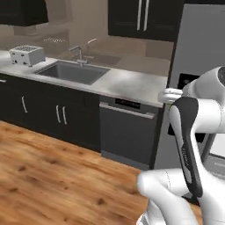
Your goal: Take the lemon wedge from the fridge and place it on the plate with fish on the dining counter.
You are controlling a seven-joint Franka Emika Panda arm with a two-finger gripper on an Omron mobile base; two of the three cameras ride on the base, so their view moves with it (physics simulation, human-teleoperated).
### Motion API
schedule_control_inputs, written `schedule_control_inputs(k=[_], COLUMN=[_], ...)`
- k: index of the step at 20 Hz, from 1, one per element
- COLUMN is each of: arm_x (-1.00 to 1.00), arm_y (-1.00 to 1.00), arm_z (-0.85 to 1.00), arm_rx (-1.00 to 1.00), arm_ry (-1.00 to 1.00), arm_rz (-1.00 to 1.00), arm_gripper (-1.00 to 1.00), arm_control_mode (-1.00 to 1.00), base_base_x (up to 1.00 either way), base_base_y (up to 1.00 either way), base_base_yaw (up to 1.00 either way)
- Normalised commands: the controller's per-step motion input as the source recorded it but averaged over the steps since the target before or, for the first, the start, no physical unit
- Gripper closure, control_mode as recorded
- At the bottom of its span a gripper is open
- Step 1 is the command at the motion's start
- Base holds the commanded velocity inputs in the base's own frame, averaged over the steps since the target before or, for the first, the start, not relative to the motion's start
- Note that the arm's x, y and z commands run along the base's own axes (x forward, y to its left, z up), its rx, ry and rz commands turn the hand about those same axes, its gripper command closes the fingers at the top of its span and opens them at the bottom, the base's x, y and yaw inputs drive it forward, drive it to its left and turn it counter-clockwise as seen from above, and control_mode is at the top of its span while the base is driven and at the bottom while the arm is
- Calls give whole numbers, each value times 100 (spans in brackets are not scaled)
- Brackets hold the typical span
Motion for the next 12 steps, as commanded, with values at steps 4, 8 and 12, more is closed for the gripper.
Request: schedule_control_inputs(k=[4, 8, 12], arm_x=[0, 0, 0], arm_y=[0, 0, 0], arm_z=[0, 0, 0], arm_rx=[0, 0, 0], arm_ry=[0, 0, 0], arm_rz=[0, 0, 0], arm_gripper=[100, 100, 100], arm_control_mode=[100, 100, 100], base_base_x=[-3, -1, 0], base_base_y=[16, 7, 0], base_base_yaw=[96, 98, 98])
